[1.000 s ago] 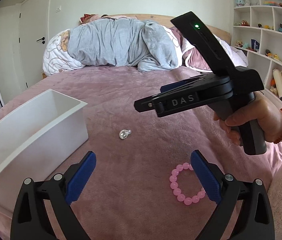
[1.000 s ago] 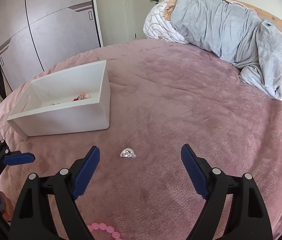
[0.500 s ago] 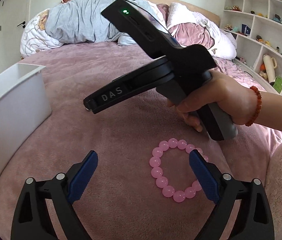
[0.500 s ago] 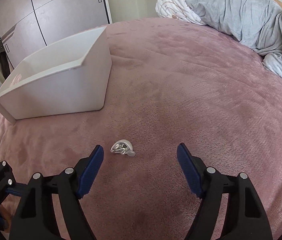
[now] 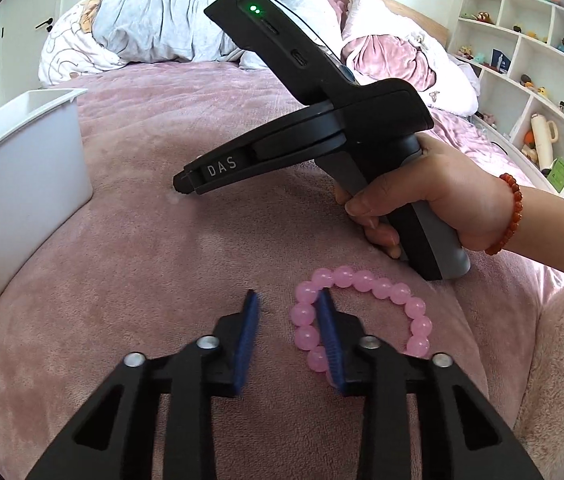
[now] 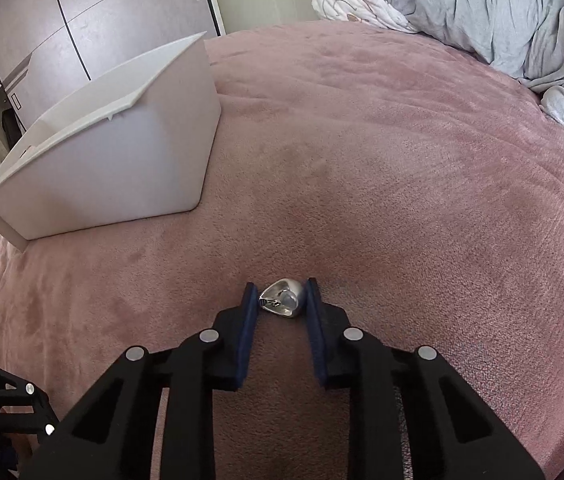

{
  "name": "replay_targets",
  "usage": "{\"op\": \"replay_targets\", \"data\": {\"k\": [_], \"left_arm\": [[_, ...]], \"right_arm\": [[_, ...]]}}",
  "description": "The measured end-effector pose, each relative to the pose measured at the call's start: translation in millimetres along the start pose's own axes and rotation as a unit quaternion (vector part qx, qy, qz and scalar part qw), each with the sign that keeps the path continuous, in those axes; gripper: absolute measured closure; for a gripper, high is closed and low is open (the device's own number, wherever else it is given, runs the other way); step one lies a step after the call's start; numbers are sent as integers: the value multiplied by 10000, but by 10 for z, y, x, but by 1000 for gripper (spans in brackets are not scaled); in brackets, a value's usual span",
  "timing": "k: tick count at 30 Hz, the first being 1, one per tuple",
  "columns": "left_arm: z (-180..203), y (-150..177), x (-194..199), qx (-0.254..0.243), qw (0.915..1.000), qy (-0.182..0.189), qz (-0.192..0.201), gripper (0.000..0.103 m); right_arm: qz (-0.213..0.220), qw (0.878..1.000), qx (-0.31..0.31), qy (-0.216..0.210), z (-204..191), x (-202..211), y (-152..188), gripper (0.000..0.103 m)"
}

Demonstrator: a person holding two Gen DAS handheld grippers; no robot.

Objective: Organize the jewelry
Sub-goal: 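Grasp the pink bead bracelet with the left tool while the right tool grasps the silver charm, then lift and carry the pink bracelet and silver charm over the white box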

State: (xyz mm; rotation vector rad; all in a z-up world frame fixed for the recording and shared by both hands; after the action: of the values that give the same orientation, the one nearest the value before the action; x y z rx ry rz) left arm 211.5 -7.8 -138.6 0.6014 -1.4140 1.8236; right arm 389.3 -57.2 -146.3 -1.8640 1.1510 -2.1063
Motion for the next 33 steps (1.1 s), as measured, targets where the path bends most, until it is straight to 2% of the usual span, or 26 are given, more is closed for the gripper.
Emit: {"op": "replay_targets", "data": {"k": [2,8,17,25,33], "left_arm": [[-18,1,10,90,10000,9,-38,85],[-23,1,104,204,9998,-21,-32,87],[-141,9,466,402,9989,-25,235,87],[-115,-88,945,308,9971,-353,606,87],[-219,-212,1586,355,9908,-776,1053,87]], "right_arm": [[-39,10000,32,38,-9,-13,-10,79],[-126,9998,92,153,-42,-40,-27,79],[-116,9992,4,387,-141,117,-64,79],[213,9985,62,506,-376,579,-212,79],[614,9968,169,482,-691,1100,-552,79]]}}
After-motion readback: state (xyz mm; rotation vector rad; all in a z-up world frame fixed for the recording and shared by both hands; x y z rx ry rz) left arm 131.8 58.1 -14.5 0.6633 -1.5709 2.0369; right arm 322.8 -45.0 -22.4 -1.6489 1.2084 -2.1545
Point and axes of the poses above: each gripper's, at about its wrist camera, not at the fingertips, and x roughly against the way its jaws point, z to its right, y to its underside, the point moved 1 cm from there along -x, roughly the way its jaws point, and after that the axes turned 10 degrees about x, right-handed, at the moved point
